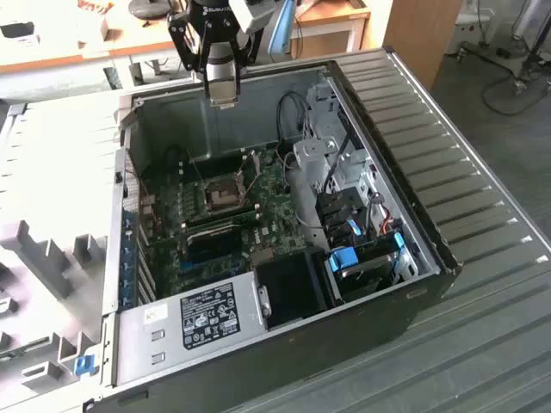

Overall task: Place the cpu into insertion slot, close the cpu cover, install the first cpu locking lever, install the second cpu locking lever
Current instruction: 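Place the cpu into insertion slot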

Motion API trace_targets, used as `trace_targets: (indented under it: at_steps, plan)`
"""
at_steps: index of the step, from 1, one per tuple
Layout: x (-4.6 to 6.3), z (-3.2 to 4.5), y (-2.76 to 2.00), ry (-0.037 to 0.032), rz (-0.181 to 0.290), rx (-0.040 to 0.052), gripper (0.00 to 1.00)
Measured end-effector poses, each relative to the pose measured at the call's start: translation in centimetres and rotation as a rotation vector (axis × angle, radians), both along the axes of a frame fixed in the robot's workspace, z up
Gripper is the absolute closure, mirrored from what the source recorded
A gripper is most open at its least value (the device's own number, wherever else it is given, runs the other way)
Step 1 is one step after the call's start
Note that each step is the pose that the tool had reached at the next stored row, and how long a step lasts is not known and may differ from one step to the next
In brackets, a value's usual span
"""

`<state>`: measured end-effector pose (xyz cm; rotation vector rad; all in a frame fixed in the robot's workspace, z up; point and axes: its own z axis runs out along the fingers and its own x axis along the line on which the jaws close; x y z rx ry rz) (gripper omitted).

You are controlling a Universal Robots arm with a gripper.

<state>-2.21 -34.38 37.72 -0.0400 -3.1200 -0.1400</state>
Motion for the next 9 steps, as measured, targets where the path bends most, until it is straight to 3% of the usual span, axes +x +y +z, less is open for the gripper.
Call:
trace_targets:
  at_steps: [9]
  plan:
    - [-0.01,-0.02,0.0,0.0,0.0,-0.0001,0.46]
